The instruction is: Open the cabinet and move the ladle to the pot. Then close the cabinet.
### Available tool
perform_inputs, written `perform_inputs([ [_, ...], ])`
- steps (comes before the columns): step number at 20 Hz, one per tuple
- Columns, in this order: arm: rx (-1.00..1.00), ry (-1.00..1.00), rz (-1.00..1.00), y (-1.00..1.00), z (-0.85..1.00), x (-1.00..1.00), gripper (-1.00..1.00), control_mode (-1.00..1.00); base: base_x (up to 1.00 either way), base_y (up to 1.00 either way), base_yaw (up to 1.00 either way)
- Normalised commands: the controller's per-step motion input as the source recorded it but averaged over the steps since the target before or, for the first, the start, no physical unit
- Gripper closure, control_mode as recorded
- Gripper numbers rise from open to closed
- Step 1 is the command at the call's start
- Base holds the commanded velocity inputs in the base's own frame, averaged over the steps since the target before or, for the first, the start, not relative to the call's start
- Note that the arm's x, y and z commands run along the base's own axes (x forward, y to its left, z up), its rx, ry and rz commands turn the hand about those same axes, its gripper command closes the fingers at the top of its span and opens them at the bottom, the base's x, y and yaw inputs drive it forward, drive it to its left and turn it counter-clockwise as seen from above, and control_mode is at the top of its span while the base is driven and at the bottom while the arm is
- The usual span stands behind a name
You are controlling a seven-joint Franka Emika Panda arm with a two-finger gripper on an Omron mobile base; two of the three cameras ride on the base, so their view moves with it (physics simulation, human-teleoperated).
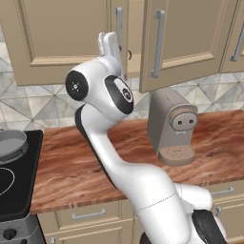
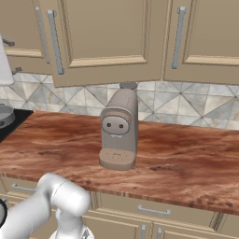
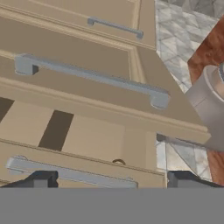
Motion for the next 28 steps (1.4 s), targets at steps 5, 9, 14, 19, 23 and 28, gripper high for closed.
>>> perform_inputs([
  [5,0.21,0.0,-0.04,-0.22,-0.03,0.03,-1.0,-1.0,0.0,0.0,0.0],
  [9,0.16,0.0,-0.06,-0.1,-0.04,0.01,-1.0,-1.0,0.0,0.0,0.0],
  [14,0.17,-0.02,-0.07,-0.15,-0.04,0.0,-1.0,-1.0,0.0,0.0,0.0],
  [19,0.17,-0.05,-0.08,-0.08,-0.16,0.0,-1.0,-1.0,0.0,0.0,0.0],
  [23,0.12,-0.09,-0.1,0.08,-0.28,-0.03,-1.0,-1.0,0.0,0.0,0.0],
  [28,-0.01,-0.33,0.0,0.69,-0.03,-0.71,-1.0,-1.0,0.0,0.0,0.0],
])
